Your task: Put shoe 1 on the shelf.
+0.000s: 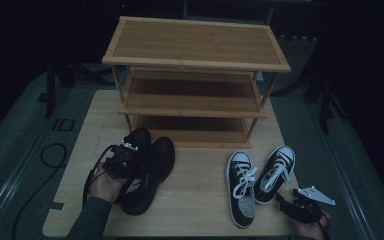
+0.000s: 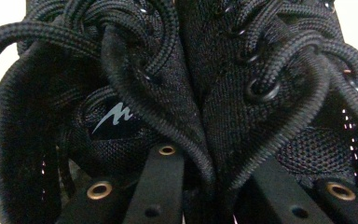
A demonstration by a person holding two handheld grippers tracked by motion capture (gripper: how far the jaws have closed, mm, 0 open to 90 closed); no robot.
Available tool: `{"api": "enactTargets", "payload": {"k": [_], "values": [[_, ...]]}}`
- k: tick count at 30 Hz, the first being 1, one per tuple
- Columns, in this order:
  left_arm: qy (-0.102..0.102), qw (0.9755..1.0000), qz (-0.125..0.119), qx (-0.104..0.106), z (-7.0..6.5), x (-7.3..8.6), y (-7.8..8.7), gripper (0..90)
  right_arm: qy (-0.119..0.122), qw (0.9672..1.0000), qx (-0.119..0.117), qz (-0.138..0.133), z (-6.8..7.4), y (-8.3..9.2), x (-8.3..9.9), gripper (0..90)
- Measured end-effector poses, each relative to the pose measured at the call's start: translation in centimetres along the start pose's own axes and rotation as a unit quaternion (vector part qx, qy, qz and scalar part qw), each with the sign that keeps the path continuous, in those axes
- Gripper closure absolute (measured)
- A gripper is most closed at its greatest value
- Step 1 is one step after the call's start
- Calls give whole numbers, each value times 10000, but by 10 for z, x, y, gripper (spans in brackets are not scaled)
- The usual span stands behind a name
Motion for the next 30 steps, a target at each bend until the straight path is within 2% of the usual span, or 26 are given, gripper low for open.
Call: {"api": "enactTargets", "payload": {"k": [6, 11, 15, 22, 30], "values": [[-130, 9999, -74, -38, -6, -3, -1, 867, 2, 10000, 0, 1, 0, 0, 0, 299], [-136, 9998, -148, 94, -11, -11, -4, 867, 2, 10000, -1, -1, 0, 0, 0, 299], [-245, 9996, -132, 39, -16, -20, -6, 867, 4, 10000, -2, 0, 0, 0, 0, 299], [-316, 9994, -132, -14, -21, -34, -9, 866, -8, 10000, 5, -3, 0, 0, 0, 299], [-270, 9995, -184, -38, -23, -50, -14, 865, -15, 10000, 9, -6, 0, 0, 0, 299]]}}
Point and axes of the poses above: each handheld gripper's, and its own axes: y roughly backward along the jaws, x roughly out of its underside, z roughly to its left, the point moved 6 cm from there along -y, roughly forward along the jaws, and after that the axes turned 11 degrees about x, right-handed, at the moved point
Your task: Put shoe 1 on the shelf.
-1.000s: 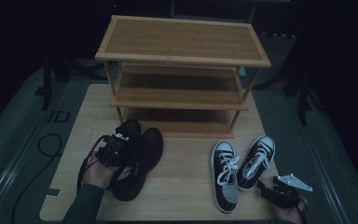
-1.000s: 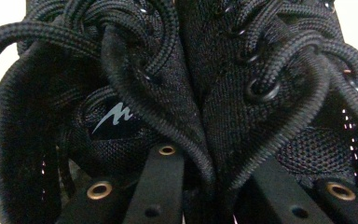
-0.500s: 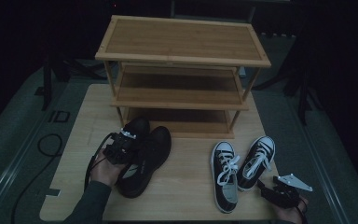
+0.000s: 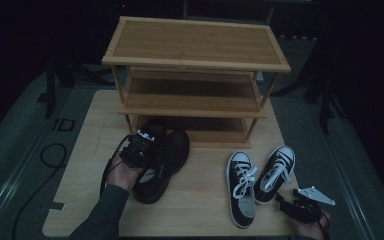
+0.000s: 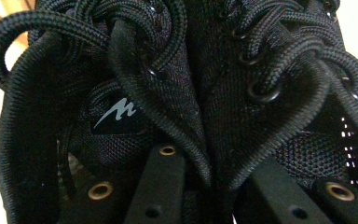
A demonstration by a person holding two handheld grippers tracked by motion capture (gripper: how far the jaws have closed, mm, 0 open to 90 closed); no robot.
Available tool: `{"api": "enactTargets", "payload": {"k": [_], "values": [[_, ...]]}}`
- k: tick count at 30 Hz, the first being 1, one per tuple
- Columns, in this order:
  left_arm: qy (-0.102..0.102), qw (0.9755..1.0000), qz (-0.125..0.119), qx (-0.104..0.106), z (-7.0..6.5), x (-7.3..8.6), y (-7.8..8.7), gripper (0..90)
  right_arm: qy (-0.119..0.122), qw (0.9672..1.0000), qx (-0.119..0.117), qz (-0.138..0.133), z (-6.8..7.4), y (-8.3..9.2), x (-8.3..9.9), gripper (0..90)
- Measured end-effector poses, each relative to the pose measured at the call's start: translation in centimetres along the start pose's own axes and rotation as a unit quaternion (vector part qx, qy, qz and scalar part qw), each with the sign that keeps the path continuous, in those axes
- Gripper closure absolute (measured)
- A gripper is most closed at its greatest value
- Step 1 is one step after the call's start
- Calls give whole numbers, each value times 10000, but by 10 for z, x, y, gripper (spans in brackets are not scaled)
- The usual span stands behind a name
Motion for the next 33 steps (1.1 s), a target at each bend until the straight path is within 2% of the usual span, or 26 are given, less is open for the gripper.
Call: {"api": "enactTargets", "payload": {"k": [14, 19, 28, 33], "values": [[89, 9999, -39, -61, -4, -34, -18, 864, 3, 10000, -1, 0, 0, 0, 0, 299], [112, 9998, -58, -182, -5, -45, -26, 863, 4, 10000, -1, 1, 0, 0, 0, 299], [323, 9987, -193, -339, -4, -62, -36, 861, 6, 10000, -2, 2, 0, 0, 0, 299], [438, 9977, -293, -418, -4, -67, -40, 862, 8, 10000, -4, 2, 0, 0, 0, 299]]}}
Point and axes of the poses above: each handheld gripper's, and its own axes: y roughly backward along the jaws, x roughly out of its underside, z roughly to its left, the point moved 6 cm from there along -y, roughly forward along the jaws, and after that the axes turned 11 degrees about x, right-handed, at the moved point
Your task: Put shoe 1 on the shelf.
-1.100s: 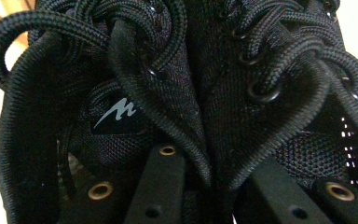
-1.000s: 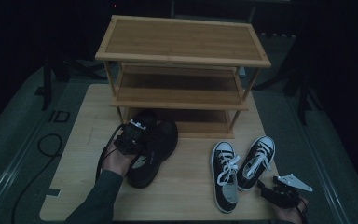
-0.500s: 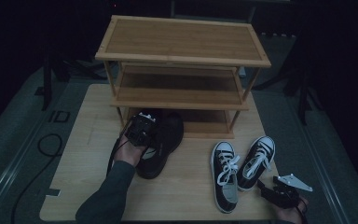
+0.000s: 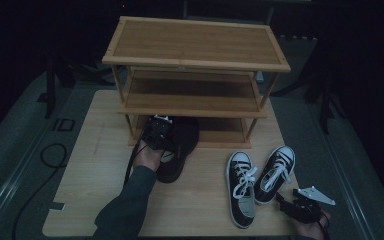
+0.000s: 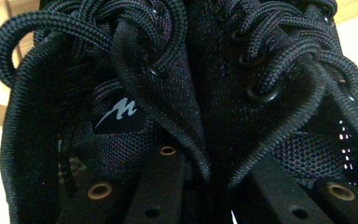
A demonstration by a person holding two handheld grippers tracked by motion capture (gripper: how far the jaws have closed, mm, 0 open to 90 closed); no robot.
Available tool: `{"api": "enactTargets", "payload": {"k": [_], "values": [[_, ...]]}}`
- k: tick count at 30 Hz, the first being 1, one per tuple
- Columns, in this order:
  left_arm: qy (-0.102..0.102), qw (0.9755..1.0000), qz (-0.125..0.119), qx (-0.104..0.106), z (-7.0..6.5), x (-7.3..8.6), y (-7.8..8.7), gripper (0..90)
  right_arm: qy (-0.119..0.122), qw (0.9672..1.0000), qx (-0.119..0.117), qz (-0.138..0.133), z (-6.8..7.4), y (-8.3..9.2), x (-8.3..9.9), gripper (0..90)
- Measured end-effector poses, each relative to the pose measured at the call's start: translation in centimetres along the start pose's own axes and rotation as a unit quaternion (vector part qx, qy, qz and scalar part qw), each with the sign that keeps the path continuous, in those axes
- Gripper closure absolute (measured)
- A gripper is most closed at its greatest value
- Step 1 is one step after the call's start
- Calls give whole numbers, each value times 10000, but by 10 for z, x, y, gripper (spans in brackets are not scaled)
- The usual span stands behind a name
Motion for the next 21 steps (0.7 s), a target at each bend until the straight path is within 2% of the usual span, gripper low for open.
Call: {"api": "enactTargets", "payload": {"k": [4, 7, 9, 11, 12, 14, 17, 21], "values": [[40, 9999, -57, -155, 0, 0, -3, 858, 1, 10000, 1, 1, 0, 0, 0, 299], [51, 9998, -82, -154, -1, 0, -4, 848, 0, 10000, 1, 0, 0, 0, 0, 299], [9, 9999, -57, -120, -1, 0, -3, 789, 1, 10000, 2, 3, 0, 0, 0, 299], [-29, 9998, 0, -193, 1, 1, -1, 667, 1, 10000, 1, 2, 0, 0, 0, 299], [-7, 9999, -9, -121, 2, 1, 0, 617, 1, 10000, 1, 3, 0, 0, 0, 299], [31, 10000, -20, -51, 3, 2, 3, 577, 1, 10000, 2, 1, 0, 0, 0, 299], [-22, 10000, -44, 19, 1, 3, 9, 537, 0, 10000, 2, 2, 0, 0, 0, 299], [-119, 9999, -87, -33, 1, 5, 18, 493, -1, 10000, 1, 0, 0, 0, 0, 299]]}}
Point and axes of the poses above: each handheld gripper's, and its own axes: y roughly backward along the jaws, x roughly out of its underside, z roughly to its left, the point moved 6 cm from there along -y, roughly forward along the jaws, and after that the axes turned 11 degrees about x, right-handed, at the moved point
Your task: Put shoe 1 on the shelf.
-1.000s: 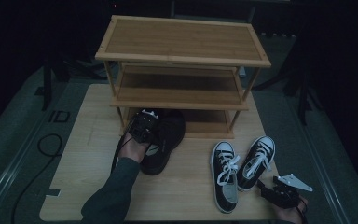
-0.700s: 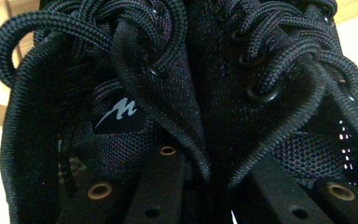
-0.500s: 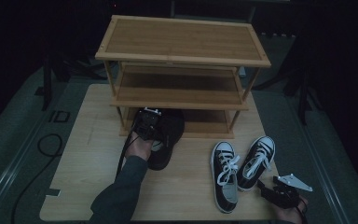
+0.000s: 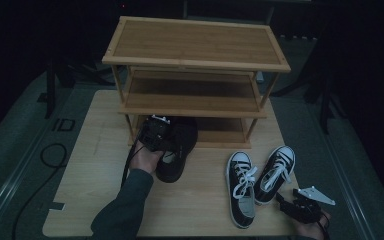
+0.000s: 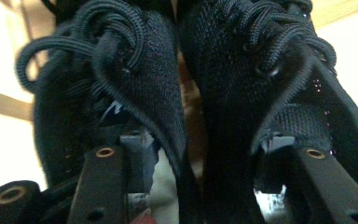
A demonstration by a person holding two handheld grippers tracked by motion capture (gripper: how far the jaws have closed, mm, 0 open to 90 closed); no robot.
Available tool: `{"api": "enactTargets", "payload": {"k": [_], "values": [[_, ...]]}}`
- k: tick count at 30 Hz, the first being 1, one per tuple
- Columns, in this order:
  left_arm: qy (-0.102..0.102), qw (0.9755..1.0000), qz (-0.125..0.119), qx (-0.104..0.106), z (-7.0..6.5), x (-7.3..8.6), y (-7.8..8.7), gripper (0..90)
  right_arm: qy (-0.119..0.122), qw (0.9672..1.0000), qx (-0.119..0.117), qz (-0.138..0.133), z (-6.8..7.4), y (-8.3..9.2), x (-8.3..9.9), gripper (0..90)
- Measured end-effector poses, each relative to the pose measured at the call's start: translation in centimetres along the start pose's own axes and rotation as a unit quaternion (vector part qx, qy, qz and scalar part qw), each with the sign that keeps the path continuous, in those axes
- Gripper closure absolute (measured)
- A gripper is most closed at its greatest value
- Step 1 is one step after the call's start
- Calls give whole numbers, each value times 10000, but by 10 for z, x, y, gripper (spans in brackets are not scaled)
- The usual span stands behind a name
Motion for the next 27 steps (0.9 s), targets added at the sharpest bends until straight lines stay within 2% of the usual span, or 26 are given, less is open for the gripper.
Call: {"api": "enactTargets", "payload": {"k": [3, 10, 13, 18, 27], "values": [[-77, 9999, -117, 26, -2, 1, 14, 473, -6, 10000, 6, -4, 0, 0, 0, 299], [-291, 9984, -359, 332, -8, 8, 37, 461, -4, 10000, 6, -3, 0, 0, 0, 299], [-399, 9967, -457, 534, -11, 13, 47, 480, -4, 10000, 5, -2, 0, 0, 0, 299], [-630, 9940, -510, 734, -17, 25, 60, 494, -6, 10000, 6, -3, 0, 0, 0, 299], [-865, 9909, -576, 859, -16, 50, 82, 554, -6, 10000, 5, -3, 0, 0, 0, 299]]}}
Point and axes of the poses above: each handheld gripper's, and its own axes: y roughly backward along the jaws, x roughly out of its underside, z roughly to its left, the point moved 6 cm from there along -y, roughly forward along the jaws, and after that the axes turned 11 degrees about x, right-handed, at the moved point
